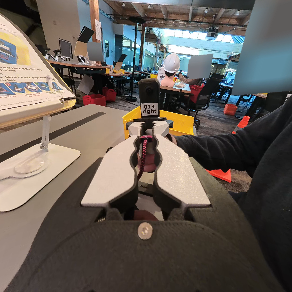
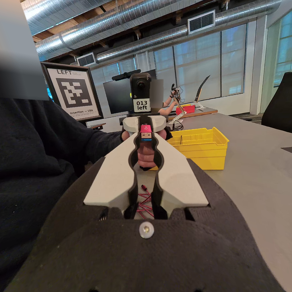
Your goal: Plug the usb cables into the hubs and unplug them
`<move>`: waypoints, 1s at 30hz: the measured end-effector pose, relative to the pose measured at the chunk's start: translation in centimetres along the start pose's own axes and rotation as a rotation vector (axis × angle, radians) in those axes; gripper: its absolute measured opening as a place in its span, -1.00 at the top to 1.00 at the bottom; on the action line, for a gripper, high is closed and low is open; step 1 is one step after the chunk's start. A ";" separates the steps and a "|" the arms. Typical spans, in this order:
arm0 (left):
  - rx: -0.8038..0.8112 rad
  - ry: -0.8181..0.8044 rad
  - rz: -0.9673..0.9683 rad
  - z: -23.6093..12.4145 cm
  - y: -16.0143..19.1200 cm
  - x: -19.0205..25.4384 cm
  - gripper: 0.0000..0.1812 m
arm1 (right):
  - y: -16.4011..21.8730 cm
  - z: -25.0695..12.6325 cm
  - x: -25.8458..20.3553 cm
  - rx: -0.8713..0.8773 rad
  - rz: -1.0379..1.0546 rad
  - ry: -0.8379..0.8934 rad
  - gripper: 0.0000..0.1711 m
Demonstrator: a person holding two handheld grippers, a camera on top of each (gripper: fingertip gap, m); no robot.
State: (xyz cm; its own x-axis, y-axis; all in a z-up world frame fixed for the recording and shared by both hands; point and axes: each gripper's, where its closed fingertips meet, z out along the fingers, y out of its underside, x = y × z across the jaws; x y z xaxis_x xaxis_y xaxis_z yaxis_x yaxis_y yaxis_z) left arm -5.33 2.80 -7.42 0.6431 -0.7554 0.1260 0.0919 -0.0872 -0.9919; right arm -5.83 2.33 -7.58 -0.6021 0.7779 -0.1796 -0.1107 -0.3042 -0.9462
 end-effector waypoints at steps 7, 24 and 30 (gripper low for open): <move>-0.017 -0.002 -0.011 0.1 0.1 -0.1 0.83 | -0.1 0.0 0.1 -0.014 0.001 0.006 0.87; -0.022 0.036 -0.055 -0.2 -0.2 0.2 0.83 | -0.5 -0.3 0.0 -0.015 -0.017 0.019 0.85; -0.041 0.051 -0.062 -0.5 -0.1 0.0 0.83 | -0.6 -1.2 -0.1 -0.050 -0.044 0.067 0.85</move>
State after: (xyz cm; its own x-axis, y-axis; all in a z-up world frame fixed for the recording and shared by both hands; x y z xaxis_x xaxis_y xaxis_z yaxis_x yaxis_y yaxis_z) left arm -5.69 2.48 -7.34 0.5972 -0.7798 0.1877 0.0986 -0.1608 -0.9820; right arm -4.73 3.09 -7.31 -0.5429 0.8256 -0.1540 -0.0951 -0.2426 -0.9654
